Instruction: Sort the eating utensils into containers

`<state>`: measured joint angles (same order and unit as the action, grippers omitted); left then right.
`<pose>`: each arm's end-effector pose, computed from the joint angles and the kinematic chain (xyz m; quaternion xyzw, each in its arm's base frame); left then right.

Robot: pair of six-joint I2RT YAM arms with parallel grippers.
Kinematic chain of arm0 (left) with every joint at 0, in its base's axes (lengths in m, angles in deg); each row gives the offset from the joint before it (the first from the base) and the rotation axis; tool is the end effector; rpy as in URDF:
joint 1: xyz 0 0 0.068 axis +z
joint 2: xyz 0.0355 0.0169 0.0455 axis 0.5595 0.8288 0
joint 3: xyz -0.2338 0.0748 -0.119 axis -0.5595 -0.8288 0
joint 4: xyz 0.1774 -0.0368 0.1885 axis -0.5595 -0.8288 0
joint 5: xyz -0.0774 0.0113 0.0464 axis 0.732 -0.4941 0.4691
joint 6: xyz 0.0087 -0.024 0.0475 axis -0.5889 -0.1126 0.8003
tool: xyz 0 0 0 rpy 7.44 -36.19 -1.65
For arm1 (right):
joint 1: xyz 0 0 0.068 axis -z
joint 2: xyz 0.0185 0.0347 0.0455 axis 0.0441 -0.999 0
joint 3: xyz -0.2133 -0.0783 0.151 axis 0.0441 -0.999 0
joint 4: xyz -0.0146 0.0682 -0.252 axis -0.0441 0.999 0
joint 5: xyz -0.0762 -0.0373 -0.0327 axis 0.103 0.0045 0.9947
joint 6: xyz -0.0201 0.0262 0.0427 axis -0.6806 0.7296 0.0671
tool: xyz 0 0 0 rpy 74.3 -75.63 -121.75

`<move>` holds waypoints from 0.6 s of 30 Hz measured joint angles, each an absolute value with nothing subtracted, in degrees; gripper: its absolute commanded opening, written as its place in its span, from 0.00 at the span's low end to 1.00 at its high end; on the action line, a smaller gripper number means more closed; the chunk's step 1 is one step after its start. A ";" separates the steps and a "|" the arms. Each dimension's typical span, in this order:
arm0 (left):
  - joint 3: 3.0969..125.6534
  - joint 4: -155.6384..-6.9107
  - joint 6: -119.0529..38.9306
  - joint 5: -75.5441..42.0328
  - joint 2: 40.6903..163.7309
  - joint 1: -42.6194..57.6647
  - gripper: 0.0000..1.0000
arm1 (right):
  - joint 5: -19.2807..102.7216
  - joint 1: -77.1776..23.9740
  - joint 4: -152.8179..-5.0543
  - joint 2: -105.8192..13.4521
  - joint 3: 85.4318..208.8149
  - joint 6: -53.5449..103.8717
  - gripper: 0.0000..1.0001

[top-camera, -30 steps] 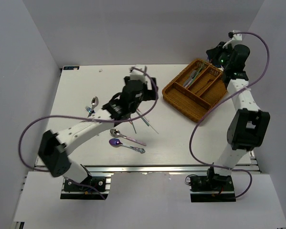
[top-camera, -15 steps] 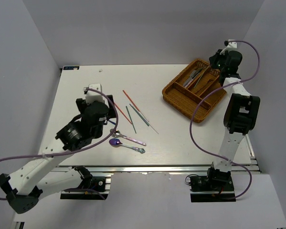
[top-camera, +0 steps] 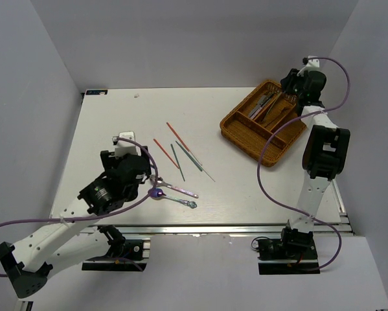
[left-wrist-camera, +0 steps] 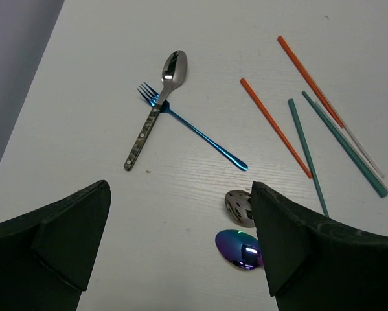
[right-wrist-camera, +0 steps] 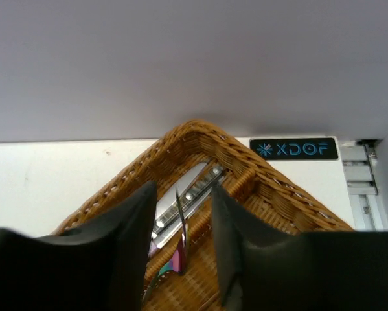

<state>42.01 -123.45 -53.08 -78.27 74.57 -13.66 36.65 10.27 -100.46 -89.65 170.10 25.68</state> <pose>0.1290 -0.0994 0.3189 -0.0316 0.8266 0.0944 0.5539 0.5209 -0.0630 0.2683 0.0220 0.7363 0.0792 0.6717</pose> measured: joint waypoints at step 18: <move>37.66 -124.33 -57.96 -88.72 71.43 -13.66 0.98 | 48.76 9.27 -82.86 -88.67 180.78 31.10 0.89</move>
<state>37.66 -124.33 -57.96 -88.72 71.43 -13.66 48.76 9.27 -82.86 -88.67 180.78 31.10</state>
